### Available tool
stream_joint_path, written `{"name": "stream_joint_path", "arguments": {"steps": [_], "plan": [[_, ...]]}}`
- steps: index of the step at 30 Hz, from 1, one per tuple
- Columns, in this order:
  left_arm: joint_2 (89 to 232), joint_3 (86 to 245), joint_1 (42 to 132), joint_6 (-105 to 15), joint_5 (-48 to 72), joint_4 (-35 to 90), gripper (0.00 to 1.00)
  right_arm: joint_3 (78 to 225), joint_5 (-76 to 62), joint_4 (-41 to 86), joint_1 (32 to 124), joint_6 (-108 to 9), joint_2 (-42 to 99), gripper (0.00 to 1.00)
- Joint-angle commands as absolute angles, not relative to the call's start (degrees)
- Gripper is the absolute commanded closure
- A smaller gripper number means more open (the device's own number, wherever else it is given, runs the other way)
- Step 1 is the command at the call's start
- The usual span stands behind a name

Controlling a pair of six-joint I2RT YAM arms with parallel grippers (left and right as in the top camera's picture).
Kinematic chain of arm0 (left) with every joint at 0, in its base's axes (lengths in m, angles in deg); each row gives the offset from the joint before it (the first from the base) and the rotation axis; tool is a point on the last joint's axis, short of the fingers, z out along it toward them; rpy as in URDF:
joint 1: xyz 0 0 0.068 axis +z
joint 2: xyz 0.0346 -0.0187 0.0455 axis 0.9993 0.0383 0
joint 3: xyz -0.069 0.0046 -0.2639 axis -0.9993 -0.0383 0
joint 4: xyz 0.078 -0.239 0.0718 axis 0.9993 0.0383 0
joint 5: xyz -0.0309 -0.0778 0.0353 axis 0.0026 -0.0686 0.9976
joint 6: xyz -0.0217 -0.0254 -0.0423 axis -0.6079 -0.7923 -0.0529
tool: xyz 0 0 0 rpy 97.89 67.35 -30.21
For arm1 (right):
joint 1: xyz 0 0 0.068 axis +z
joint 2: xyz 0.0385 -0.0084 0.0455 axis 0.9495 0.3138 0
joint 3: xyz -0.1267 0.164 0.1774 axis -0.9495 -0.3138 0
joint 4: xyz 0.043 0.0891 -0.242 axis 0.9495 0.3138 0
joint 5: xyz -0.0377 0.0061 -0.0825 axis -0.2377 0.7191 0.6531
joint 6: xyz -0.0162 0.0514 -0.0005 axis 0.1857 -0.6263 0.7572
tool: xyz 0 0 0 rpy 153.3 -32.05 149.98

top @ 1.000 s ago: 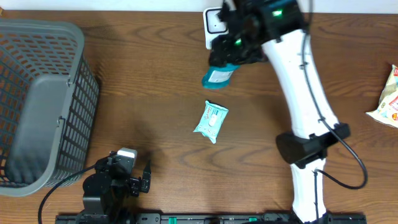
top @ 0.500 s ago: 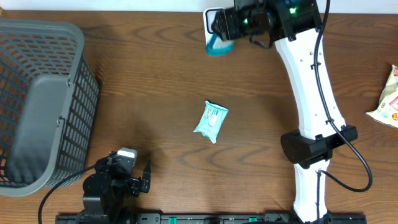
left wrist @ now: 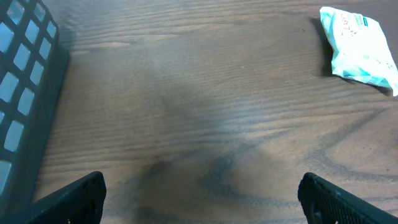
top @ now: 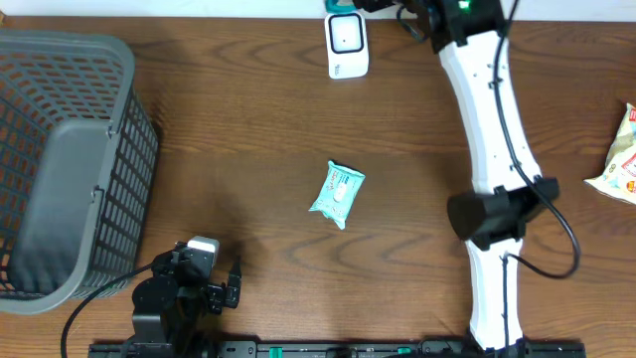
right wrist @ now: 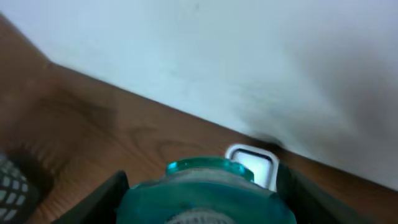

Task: Scan the item barcode
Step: 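Lift the Listerine bottle and carry it up to the scanner, then hold the Listerine bottle in front of the white scanner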

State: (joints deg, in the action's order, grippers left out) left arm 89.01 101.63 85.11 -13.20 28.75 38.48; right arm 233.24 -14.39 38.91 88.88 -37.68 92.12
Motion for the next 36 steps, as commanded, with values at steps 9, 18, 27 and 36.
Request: {"name": "stream_joint_path", "arguments": {"steps": [9,18,27,36], "plan": [[88.66,101.74,84.93,-13.70,28.07,38.50,0.01,234.49,-70.94,-1.59,77.36,-48.76,112.05,0.77],[88.66,101.74,84.93,-13.72,28.07,38.50,0.01,234.47,-79.90,-28.10,74.26,-65.30,122.85,0.76],[88.66,101.74,84.93,-13.70,28.07,38.50,0.01,234.47,-80.36,-27.60,77.80,-51.05,123.18,0.78],[88.66,101.74,84.93,-13.70,28.07,38.50,0.01,234.45,-72.86,-27.12,77.82,-43.58,124.66,0.82]]}}
